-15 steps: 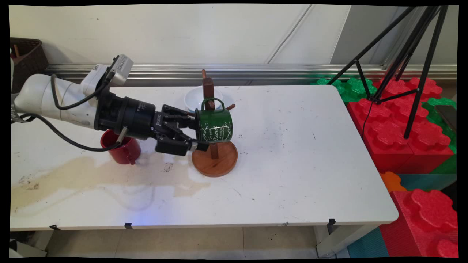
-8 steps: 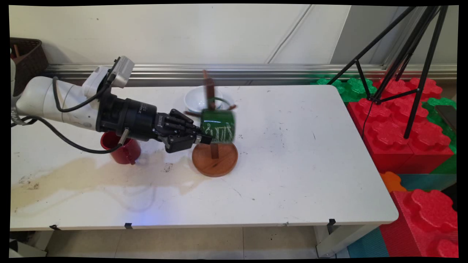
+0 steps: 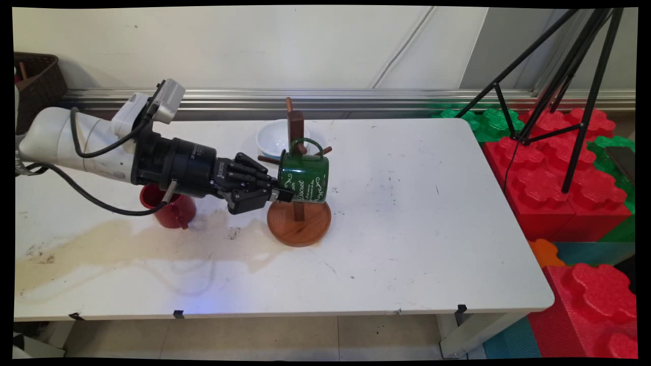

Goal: Place the picked object on the table

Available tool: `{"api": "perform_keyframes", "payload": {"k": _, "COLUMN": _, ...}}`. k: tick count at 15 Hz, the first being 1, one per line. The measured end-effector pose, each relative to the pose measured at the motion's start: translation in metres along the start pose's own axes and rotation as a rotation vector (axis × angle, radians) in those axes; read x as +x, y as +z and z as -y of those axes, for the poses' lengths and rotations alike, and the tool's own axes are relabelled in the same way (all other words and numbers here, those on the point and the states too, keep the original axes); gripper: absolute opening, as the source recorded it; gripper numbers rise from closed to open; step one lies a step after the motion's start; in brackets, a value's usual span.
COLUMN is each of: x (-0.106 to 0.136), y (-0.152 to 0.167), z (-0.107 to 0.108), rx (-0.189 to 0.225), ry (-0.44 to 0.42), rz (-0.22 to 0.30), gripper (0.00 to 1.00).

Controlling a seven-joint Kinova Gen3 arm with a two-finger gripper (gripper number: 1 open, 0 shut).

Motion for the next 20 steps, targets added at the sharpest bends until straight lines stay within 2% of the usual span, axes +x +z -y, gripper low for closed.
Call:
{"api": "perform_keyframes", "payload": {"k": 11, "x": 0.015, "y": -0.011, "z": 0.001, "rx": 0.002, "ry": -0.001, "rz": -0.011, "gripper": 0.0}}
{"api": "perform_keyframes", "payload": {"k": 20, "x": 0.025, "y": -0.029, "z": -0.009, "rx": -0.052, "ry": -0.015, "rz": 0.003, "gripper": 0.0}}
